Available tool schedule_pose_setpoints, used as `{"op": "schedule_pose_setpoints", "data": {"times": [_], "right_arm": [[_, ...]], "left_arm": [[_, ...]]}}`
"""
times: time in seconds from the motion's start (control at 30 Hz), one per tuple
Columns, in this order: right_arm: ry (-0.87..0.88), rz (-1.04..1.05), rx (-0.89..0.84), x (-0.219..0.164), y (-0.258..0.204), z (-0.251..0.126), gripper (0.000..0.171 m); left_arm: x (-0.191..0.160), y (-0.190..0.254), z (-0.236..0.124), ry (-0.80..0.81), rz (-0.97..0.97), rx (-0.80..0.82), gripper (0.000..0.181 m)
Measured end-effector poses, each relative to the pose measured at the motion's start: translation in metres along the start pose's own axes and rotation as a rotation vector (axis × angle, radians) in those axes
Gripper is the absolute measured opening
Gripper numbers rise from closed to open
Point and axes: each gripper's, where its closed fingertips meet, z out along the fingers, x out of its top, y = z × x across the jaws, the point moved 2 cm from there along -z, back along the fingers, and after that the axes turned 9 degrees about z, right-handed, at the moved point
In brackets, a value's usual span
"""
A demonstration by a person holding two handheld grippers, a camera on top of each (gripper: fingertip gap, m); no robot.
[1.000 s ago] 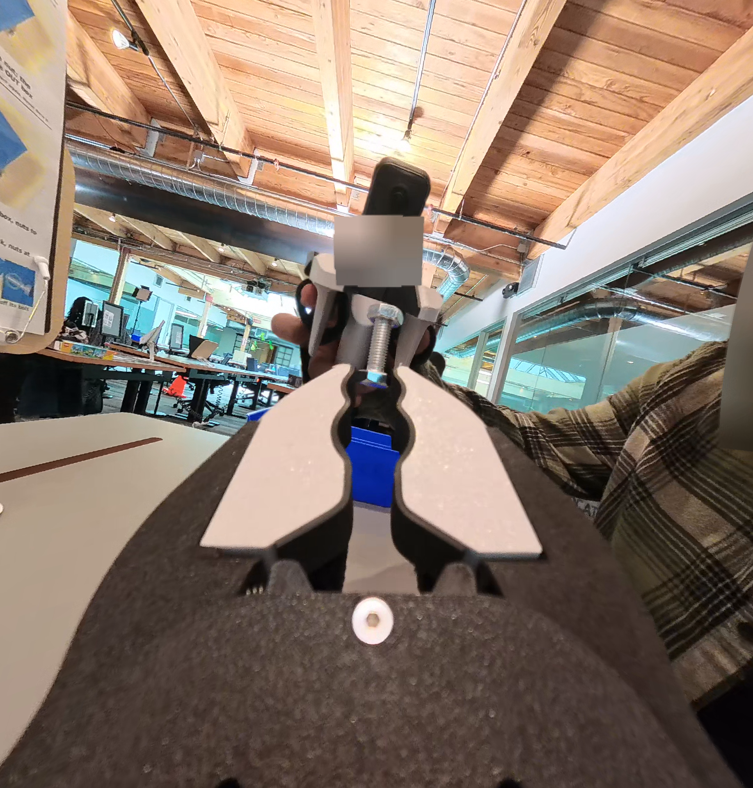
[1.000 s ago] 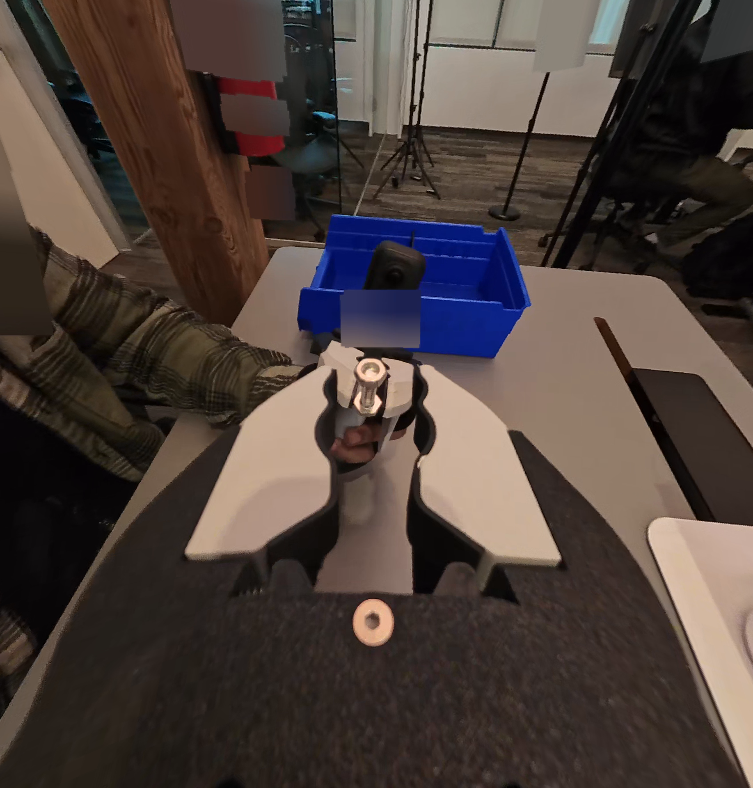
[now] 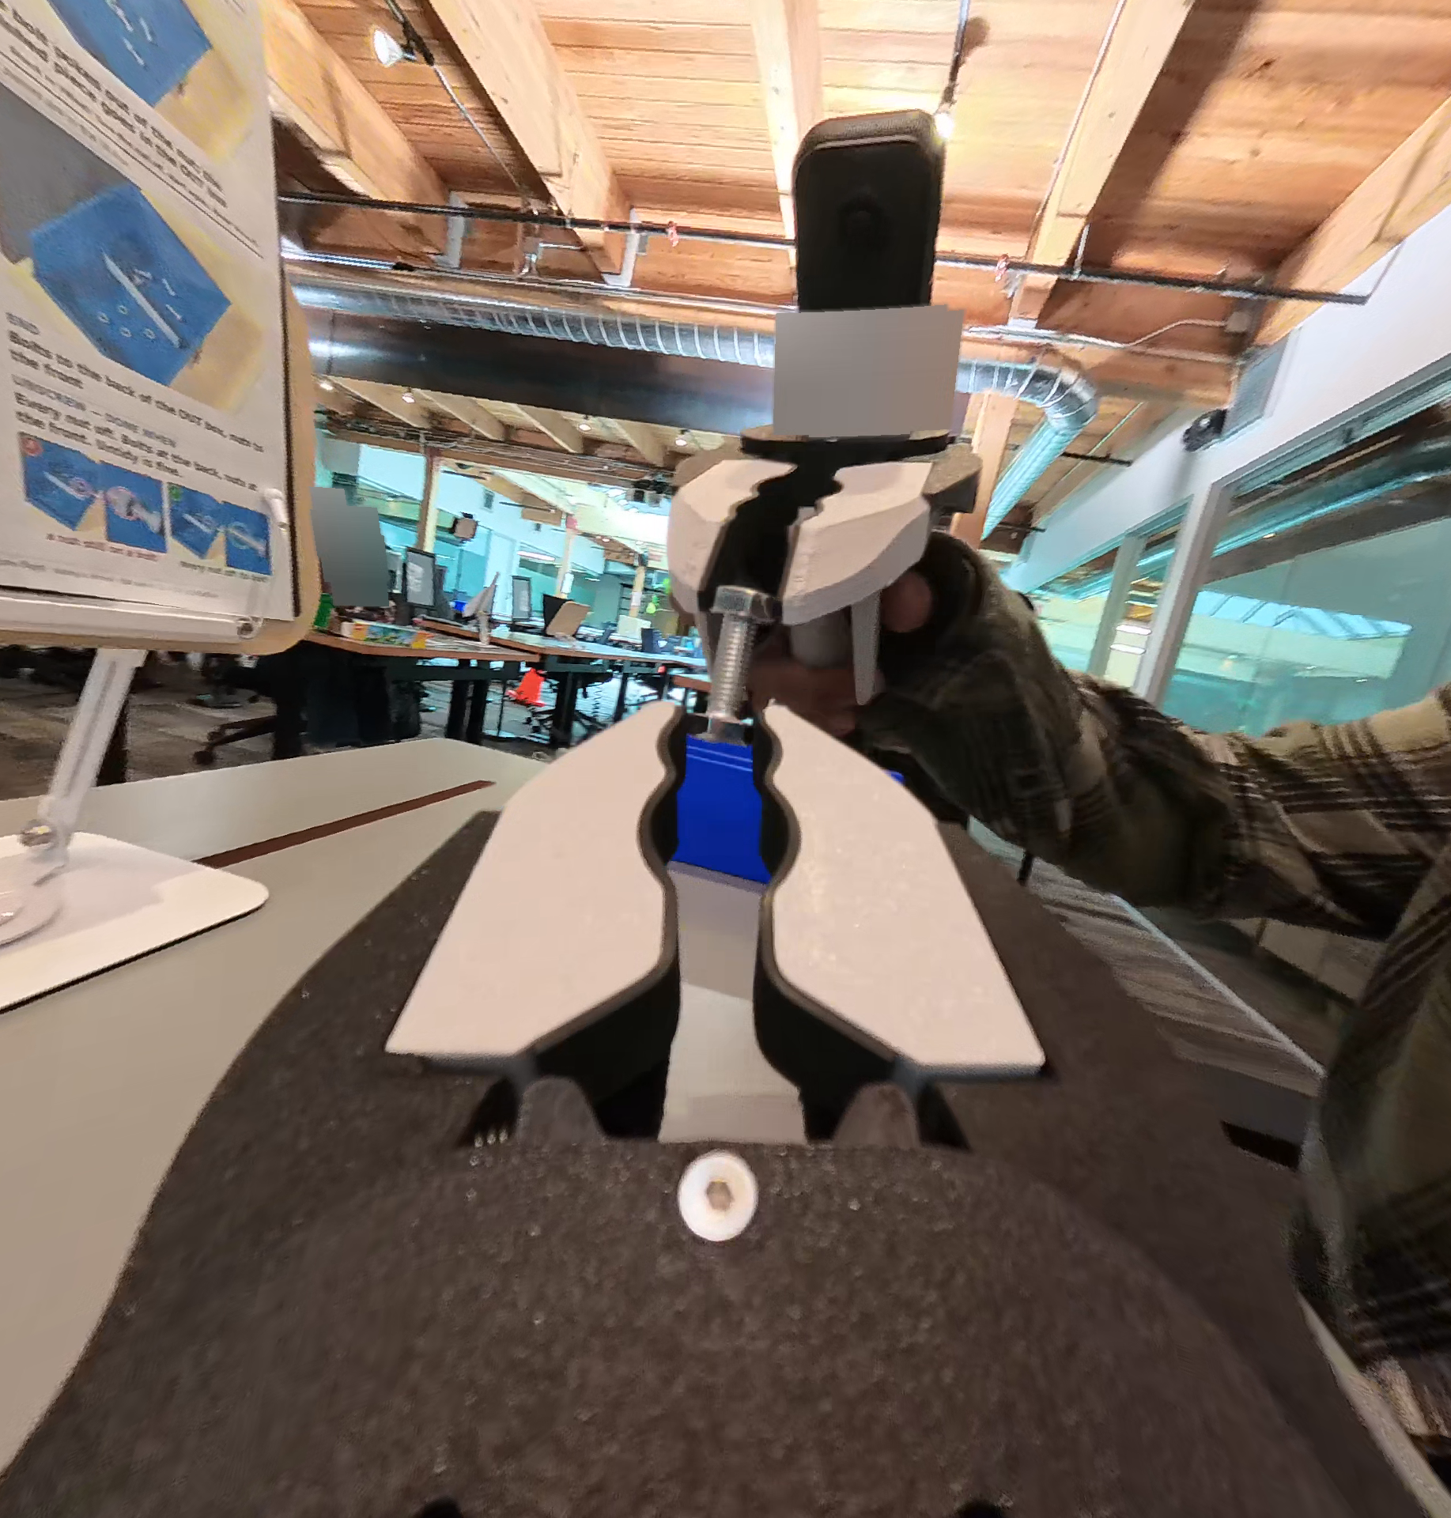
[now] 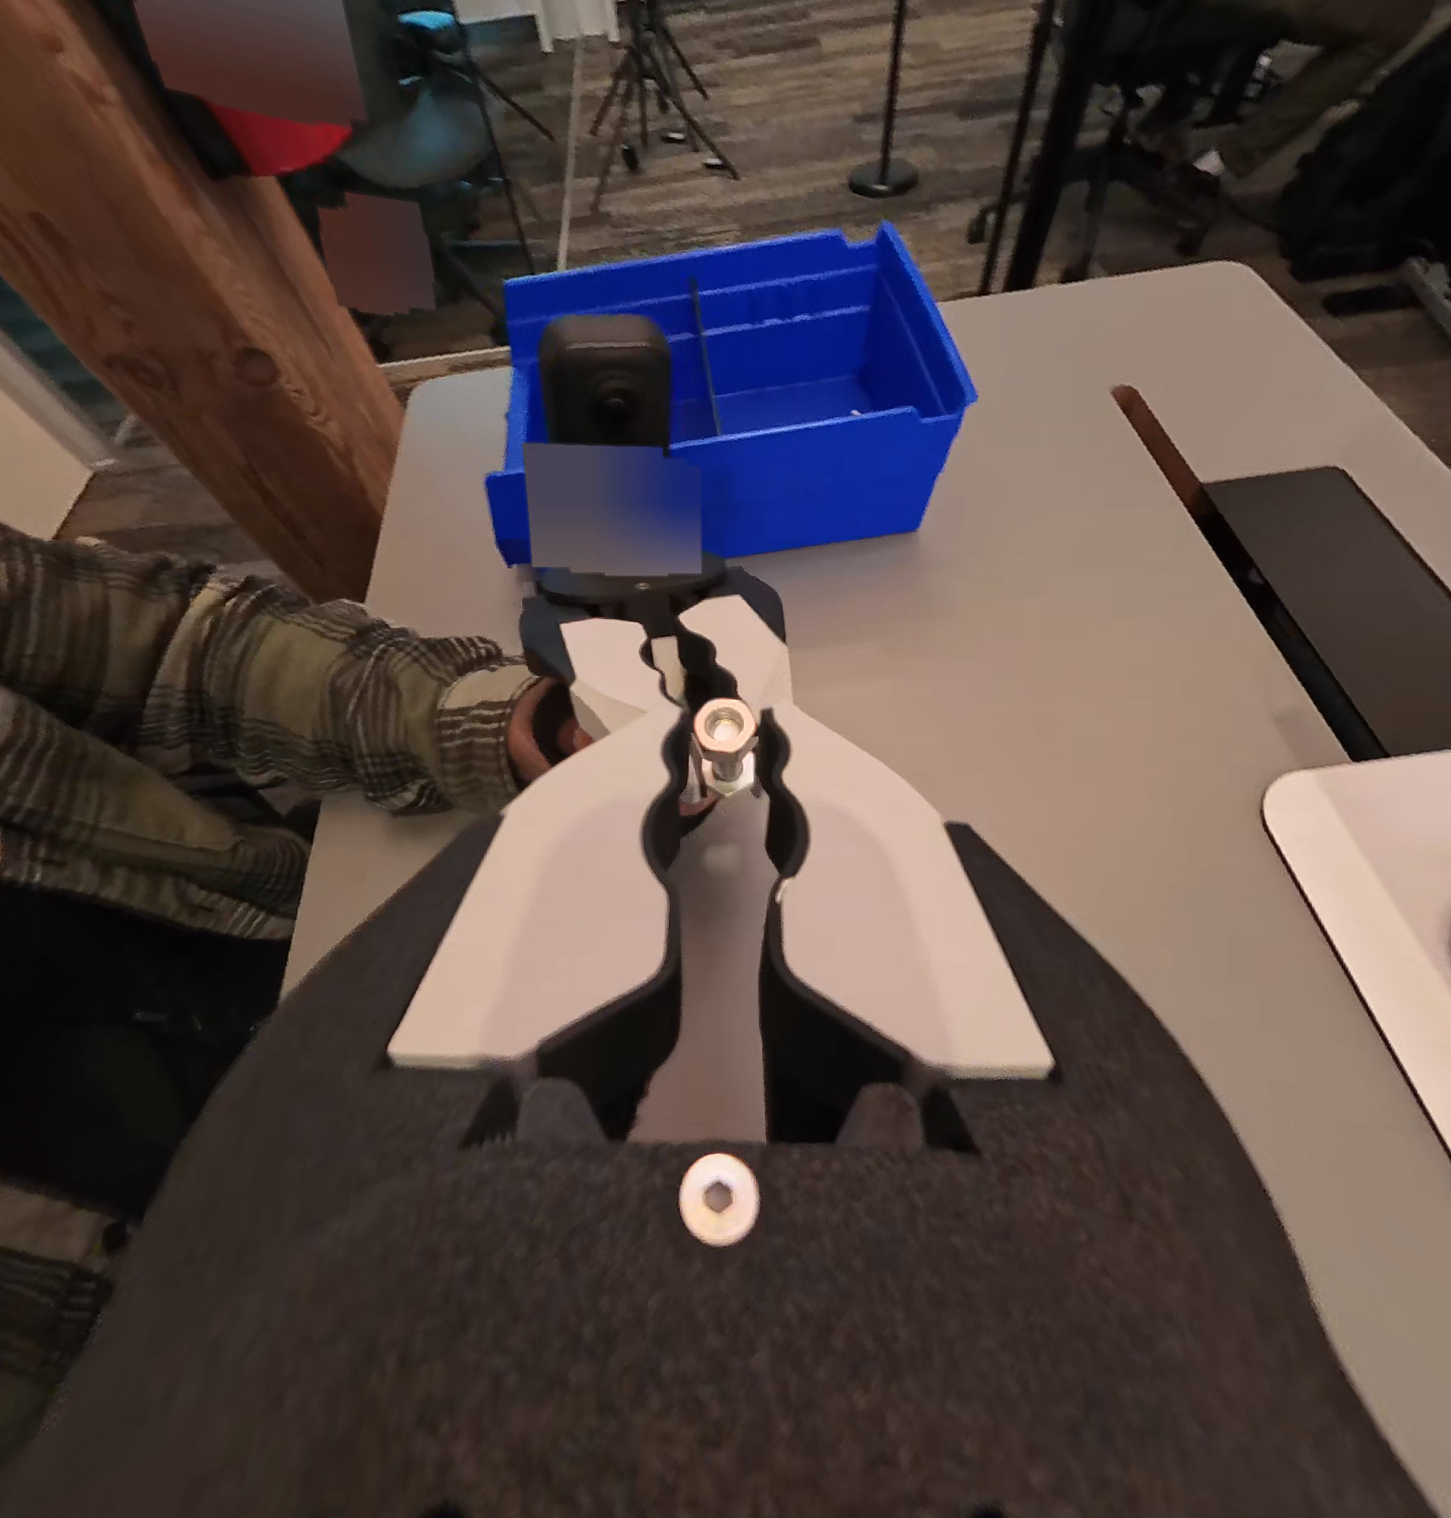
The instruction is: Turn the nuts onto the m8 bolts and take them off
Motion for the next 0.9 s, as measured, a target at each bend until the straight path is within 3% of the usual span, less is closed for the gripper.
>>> {"op": "schedule_pose_setpoints", "data": {"times": [0.37,0.7,0.9], "right_arm": [[0.054,0.115,-0.201,-0.0003,-0.0008,-0.0020,0.016],[0.110,0.057,-0.172,0.0036,-0.0026,-0.0040,0.016],[0.045,0.042,-0.134,0.0011,-0.0032,-0.0009,0.016]], "left_arm": [[0.0016,-0.0001,0.0002,-0.017,0.084,0.081,0.014],[0.0046,-0.0030,-0.0027,0.044,-0.023,0.039,0.014],[0.0029,0.0013,0.0002,0.023,0.010,0.024,0.014]]}}
